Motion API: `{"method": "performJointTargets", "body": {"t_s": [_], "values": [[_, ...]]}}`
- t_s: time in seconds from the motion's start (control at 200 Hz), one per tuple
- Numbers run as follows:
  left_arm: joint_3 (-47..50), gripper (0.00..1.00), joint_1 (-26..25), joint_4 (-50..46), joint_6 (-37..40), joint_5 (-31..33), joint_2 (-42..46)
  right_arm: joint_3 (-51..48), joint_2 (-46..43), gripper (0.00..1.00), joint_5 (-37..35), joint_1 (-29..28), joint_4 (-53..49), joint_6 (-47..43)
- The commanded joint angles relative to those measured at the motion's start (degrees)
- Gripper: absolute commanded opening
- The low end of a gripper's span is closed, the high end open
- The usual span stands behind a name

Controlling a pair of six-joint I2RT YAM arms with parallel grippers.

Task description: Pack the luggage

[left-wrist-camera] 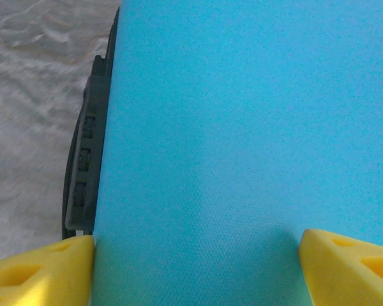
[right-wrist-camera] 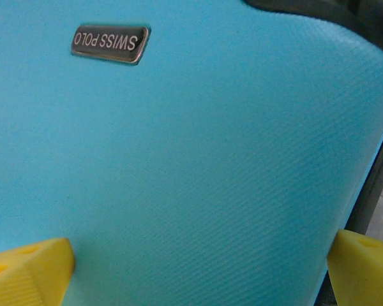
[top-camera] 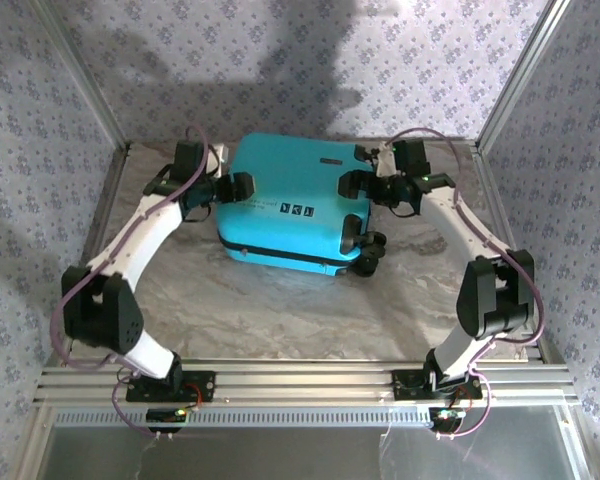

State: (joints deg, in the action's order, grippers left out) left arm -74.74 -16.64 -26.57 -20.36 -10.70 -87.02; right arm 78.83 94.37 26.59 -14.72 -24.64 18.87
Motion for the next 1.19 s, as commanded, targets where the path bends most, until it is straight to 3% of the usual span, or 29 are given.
{"method": "performJointTargets", "body": {"t_s": [0.0, 0.18, 0.36, 0.425, 0.575, 0.8, 1.044, 1.189], "values": [[5.2, 0.82, -5.2, -5.1, -3.4, -5.2, 4.1, 2.5, 1.2, 1.00, 12.0, -8.7, 4.2, -1.8], [4.1, 0.83, -4.1, -11.3, -3.9, 6.3, 5.3, 2.7, 3.3, 1.00, 9.0, -9.0, 3.7, -2.0], [2.0, 0.83, -3.1, -13.7, -3.4, 8.1, 2.8, 2.2, 4.7, 1.00, 8.0, -8.8, 2.9, -2.8], [1.5, 0.84, -3.1, -13.4, -3.4, 6.6, 1.6, 2.8, 5.3, 1.00, 8.6, -8.8, 2.6, -2.9], [-0.8, 0.82, -3.9, -10.0, -3.0, -3.6, 1.6, 9.2, 6.4, 0.98, 12.2, -9.0, 0.4, -3.5], [-9.4, 0.83, -6.4, -7.2, -6.1, -11.7, 3.6, 21.1, 5.4, 0.98, 11.0, -11.2, -5.8, -5.8], [-9.7, 0.82, -7.9, -8.2, -6.7, -10.4, 2.9, 22.6, 4.2, 0.98, 10.3, -12.5, -6.5, -6.0], [-10.3, 0.82, -7.9, -10.8, -5.9, -6.8, 4.1, 19.8, 2.6, 0.97, 4.7, -11.4, -6.6, -6.4]]}}
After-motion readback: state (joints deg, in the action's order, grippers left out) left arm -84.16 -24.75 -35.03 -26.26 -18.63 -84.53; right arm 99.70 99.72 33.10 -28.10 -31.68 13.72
